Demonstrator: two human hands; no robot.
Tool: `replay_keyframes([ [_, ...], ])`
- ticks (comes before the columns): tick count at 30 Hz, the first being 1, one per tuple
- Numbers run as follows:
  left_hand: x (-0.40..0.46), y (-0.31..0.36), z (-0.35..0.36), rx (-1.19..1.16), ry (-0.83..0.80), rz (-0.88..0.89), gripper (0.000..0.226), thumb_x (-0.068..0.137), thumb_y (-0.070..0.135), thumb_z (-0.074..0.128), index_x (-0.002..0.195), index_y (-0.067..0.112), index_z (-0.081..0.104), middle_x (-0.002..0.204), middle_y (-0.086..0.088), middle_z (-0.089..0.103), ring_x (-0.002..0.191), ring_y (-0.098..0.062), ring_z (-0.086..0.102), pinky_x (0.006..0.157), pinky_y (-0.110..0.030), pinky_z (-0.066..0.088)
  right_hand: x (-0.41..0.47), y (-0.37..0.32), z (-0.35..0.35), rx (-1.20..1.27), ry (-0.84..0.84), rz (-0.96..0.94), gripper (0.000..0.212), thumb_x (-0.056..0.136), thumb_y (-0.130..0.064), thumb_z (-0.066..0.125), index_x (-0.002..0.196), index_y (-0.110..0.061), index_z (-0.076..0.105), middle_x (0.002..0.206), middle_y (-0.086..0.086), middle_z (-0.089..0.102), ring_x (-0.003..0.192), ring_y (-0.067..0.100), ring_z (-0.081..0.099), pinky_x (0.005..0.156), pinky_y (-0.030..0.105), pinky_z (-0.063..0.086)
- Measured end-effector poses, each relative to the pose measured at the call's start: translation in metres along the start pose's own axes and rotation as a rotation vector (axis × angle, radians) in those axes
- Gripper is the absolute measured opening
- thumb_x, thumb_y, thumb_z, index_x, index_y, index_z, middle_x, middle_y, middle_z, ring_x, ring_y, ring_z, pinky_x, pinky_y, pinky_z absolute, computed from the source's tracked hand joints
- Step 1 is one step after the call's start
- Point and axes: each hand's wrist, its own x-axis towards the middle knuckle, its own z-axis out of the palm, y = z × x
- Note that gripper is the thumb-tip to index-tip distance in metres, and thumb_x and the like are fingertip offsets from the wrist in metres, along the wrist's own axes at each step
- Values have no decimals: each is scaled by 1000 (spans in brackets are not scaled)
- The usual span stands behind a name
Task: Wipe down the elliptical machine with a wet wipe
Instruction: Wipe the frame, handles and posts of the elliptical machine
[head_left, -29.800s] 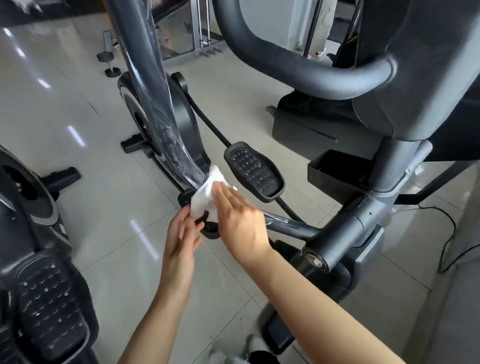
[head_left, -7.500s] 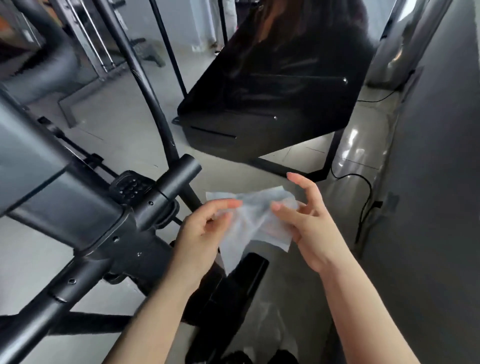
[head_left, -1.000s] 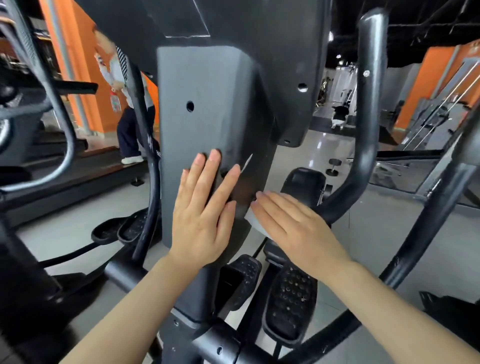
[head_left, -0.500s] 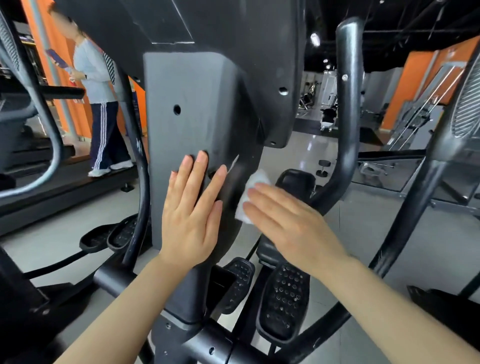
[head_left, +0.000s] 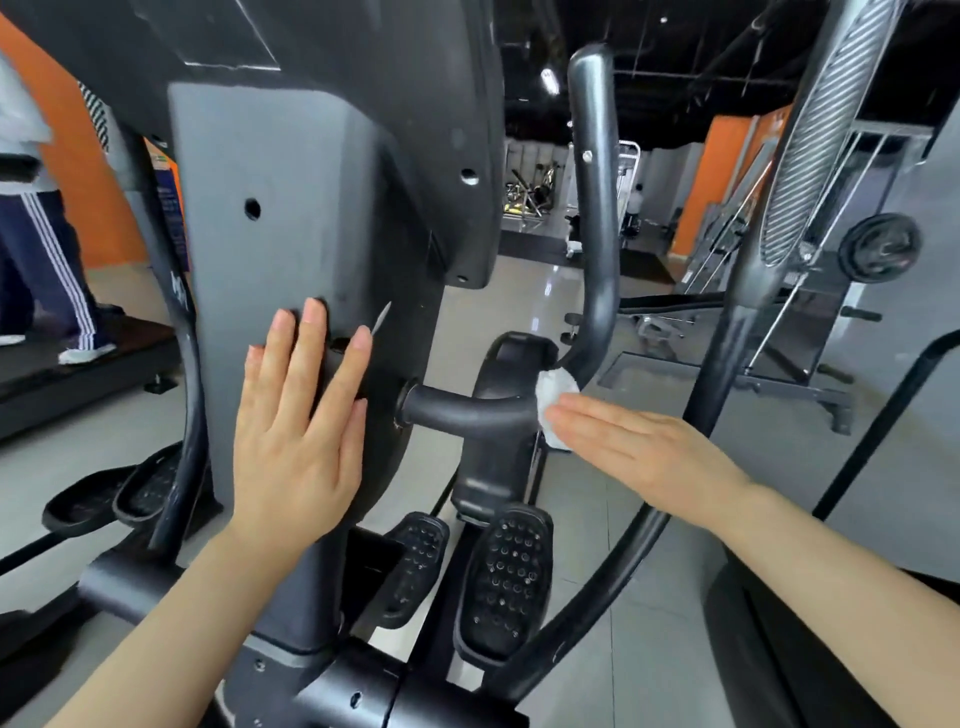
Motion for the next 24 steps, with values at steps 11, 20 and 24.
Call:
replay_keyframes([
  [11,64,78,56,-205,-348,97,50,105,38,23,143,14,46,150,-10,44,143,-25,31,120,-45,15,61,23,14,524,574,1239,49,92,10,40,129,-15,60,134,0,57,127,16,50,101,2,24],
  [20,66,76,66,-265,-375,25,51,105,43,14,153,27,16,156,2,31,149,-16,18,121,-40,10,59,-78,29,1056,837,1187,47,101,-5,43,112,-43,68,122,-19,65,124,3,53,107,20,38],
  [24,64,78,64,-306,-329,14,50,105,39,17,152,26,19,158,0,29,149,-16,16,122,-42,9,63,-33,-12,912,951,1035,33,99,3,44,108,-16,70,112,-19,69,114,2,60,100,19,43],
])
